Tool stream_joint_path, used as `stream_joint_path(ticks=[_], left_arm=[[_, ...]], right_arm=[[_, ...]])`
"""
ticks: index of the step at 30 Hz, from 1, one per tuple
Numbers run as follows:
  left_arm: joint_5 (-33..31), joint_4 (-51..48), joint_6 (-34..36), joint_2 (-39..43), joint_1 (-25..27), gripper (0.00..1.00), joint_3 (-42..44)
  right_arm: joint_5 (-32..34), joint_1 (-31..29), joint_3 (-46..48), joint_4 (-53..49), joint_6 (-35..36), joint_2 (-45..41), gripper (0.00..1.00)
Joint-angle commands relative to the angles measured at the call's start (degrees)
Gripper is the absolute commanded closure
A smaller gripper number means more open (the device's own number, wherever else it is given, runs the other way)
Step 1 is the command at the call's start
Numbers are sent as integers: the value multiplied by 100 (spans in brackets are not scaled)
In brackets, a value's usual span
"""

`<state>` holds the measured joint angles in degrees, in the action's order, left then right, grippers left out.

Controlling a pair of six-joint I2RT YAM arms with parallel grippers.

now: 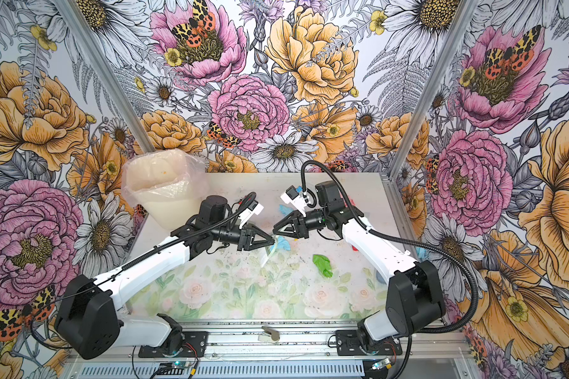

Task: Sweep away the paper scraps from the table
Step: 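Close the right gripper on the brush handle while the left gripper opens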

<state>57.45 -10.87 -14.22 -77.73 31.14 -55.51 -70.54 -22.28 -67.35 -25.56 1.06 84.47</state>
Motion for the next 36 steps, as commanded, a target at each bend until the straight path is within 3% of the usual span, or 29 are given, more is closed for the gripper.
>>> stream_joint_path(ticks=[1, 6, 11, 13, 15, 21, 25, 27, 31, 36], left_arm=[[71, -13, 24, -90, -58, 100, -149], [44, -20, 33, -110, -63, 100, -147], [-163, -54, 25, -95, -121, 98, -162], [-298, -124, 32, -91, -206, 84, -134], [-413, -202, 34, -77, -312, 81, -105], [-1339, -400, -114, 211, -544, 35, 23], [-2090, -418, -310, 563, -737, 14, 191], [-2517, -491, -429, 743, -833, 2, 250], [-3271, -519, -578, 1160, -848, 1, 478], [-4521, -633, -784, 1593, -618, 1, 880]], right_arm=[[32, 14, -121, -22, 157, -101, 78], [32, 11, -102, -19, 165, -117, 99], [21, 13, -85, -19, 184, -122, 100], [35, 18, -85, -19, 175, -136, 100], [118, 21, -90, -19, 203, -176, 100], [561, 51, -61, -19, 101, -327, 100], [892, 79, -5, -11, 6, -419, 100], [1190, 82, 11, -15, -103, -483, 100], [2267, 83, 88, 7, -327, -728, 100], [4383, 89, 181, 41, -773, -1035, 100]])
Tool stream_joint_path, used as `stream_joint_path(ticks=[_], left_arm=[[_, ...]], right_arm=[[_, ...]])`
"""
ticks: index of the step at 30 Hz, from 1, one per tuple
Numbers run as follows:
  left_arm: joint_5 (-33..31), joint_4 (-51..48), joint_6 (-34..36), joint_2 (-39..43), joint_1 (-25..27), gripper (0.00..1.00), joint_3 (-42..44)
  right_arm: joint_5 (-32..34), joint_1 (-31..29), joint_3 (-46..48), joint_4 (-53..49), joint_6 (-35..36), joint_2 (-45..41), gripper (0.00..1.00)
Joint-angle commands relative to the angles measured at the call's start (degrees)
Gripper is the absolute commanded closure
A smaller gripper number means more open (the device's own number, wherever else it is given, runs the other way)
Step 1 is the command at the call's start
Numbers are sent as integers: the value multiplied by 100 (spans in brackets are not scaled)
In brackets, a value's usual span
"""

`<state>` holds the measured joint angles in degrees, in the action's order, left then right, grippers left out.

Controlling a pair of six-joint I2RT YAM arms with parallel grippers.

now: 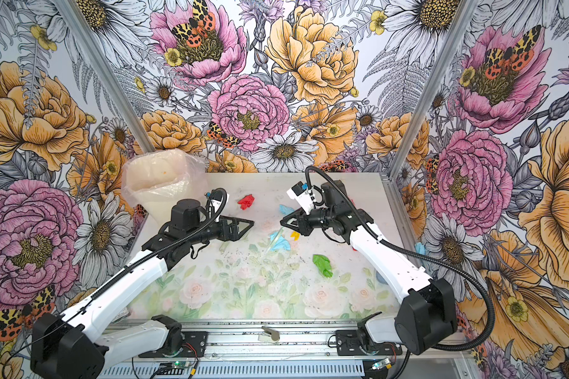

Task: Sweep away the paper scraps from the table
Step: 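Close the right gripper on the brush handle while the left gripper opens, then move the left gripper over the green dustpan while the right gripper lifts the brush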

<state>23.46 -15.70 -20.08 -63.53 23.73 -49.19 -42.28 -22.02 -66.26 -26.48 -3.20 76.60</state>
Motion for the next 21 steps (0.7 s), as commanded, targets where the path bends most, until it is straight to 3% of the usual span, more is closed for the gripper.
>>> stream_joint_path(ticks=[1, 5, 8, 13, 21], left_arm=[[-1406, -176, -257, 236, 206, 1, 335], [-2545, -287, -571, 388, 536, 1, 672], [-2839, -293, -797, 385, 685, 1, 850], [-3093, -331, -953, 330, 912, 1, 1017], [-3097, -437, -1098, 457, 993, 1, 1244]], right_arm=[[1994, 57, 110, 179, -470, -311, 100], [3541, 60, 202, 259, -1074, -377, 100], [4467, 59, 320, 378, -1547, -383, 100], [5046, 62, 637, 802, -2157, -475, 100], [5505, 44, 1234, 1530, -2370, -633, 100]])
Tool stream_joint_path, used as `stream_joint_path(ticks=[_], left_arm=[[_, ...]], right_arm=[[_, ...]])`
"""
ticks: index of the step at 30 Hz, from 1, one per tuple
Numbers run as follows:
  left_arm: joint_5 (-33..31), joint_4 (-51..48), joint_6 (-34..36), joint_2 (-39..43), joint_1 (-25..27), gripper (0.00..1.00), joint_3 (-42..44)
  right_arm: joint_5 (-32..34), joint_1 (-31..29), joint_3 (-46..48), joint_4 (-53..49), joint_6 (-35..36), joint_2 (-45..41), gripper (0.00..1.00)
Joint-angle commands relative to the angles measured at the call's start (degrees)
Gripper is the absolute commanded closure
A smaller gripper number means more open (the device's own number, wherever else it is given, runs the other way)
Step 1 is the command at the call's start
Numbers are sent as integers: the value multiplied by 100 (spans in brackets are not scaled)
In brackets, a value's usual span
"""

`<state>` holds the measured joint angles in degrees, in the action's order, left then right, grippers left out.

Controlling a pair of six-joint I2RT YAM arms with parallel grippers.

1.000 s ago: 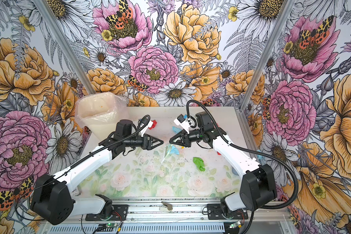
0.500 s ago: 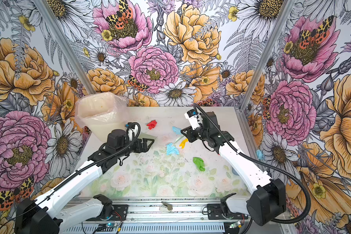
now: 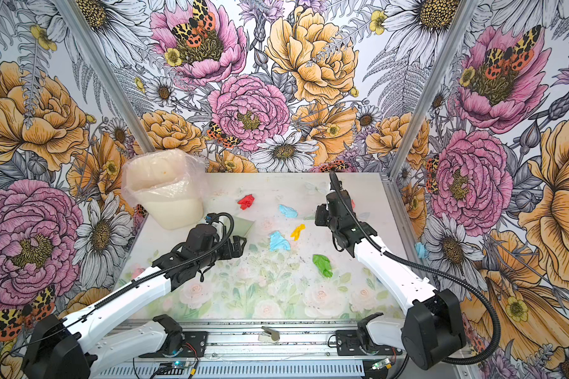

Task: Sweep away the paper scraps from the table
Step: 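Move the left gripper over the green dustpan while the right gripper lifts the brush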

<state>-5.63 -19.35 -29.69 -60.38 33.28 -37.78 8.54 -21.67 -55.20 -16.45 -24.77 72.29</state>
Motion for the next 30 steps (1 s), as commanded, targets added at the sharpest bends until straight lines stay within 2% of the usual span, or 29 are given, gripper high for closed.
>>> stream_joint_path(ticks=[1, 8, 14, 18, 22, 24, 26, 30], left_arm=[[-195, -96, -155, 181, 39, 1, 136], [-363, -217, -335, 490, 22, 1, 397], [-595, -175, -414, 412, -1, 1, 529], [-900, -194, -145, 120, -13, 1, 445], [-945, -274, 292, -243, -154, 1, 186], [-833, -297, 429, -395, -345, 1, 90], [-281, -37, 477, -495, -684, 1, 138], [299, 573, 564, -587, -1139, 1, 288]], right_arm=[[480, 14, 165, 536, -217, -207, 100], [511, 5, 343, 621, -110, -278, 100], [322, 0, 393, 761, -50, -314, 100], [227, -1, 398, 779, 32, -316, 100], [222, 3, 422, 775, 94, -364, 100], [231, 3, 444, 775, 119, -399, 100], [237, 2, 459, 786, 137, -442, 100], [261, 5, 490, 783, 192, -492, 100]])
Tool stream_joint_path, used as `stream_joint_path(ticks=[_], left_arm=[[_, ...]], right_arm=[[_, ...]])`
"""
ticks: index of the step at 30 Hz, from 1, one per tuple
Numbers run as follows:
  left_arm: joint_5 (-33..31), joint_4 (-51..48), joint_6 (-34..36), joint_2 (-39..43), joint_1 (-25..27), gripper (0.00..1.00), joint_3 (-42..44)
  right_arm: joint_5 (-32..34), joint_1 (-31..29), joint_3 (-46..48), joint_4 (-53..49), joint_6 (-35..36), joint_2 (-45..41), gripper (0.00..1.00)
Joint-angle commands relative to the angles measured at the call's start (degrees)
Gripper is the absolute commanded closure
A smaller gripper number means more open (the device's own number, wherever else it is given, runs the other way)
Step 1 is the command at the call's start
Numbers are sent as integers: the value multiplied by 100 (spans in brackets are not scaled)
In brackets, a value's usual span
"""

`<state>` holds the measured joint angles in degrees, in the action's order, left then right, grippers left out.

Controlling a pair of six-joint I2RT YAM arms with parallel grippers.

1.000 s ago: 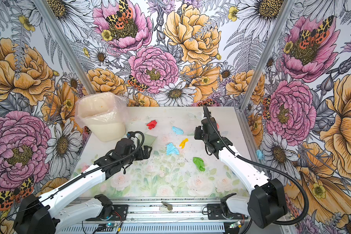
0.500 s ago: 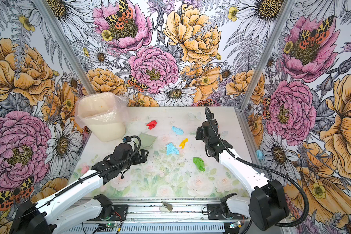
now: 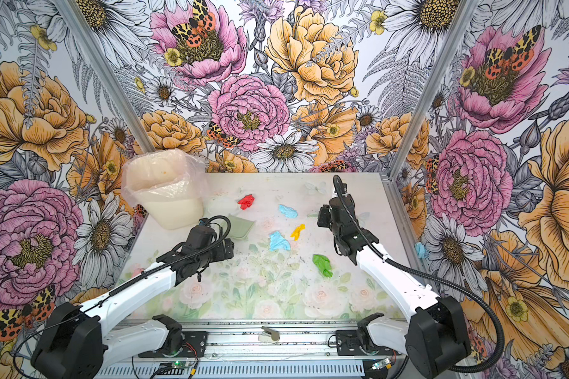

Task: Sweep away the paper scraps from the table
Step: 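Move the left gripper over the green dustpan while the right gripper lifts the brush, then lower the open left gripper onto the dustpan handle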

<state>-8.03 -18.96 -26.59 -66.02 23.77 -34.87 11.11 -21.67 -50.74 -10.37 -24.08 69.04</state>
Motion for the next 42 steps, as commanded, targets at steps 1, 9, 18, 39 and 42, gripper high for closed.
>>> stream_joint_path(ticks=[1, 9, 18, 39, 42], left_arm=[[577, 554, 321, -54, -240, 1, -18], [965, 777, 719, -469, -396, 1, -116], [1181, 1180, 796, -950, -373, 1, -55], [1252, 1255, 923, -1777, -260, 1, -406], [1265, 1256, 910, -1872, -228, 1, -444]], right_arm=[[12, 2, 60, 177, 124, -179, 100], [13, 4, 27, 182, 136, -141, 100], [-33, 5, -63, 183, 118, -112, 100], [-16, 8, 90, 182, 166, -248, 100], [8, 13, 117, 180, 175, -286, 100]])
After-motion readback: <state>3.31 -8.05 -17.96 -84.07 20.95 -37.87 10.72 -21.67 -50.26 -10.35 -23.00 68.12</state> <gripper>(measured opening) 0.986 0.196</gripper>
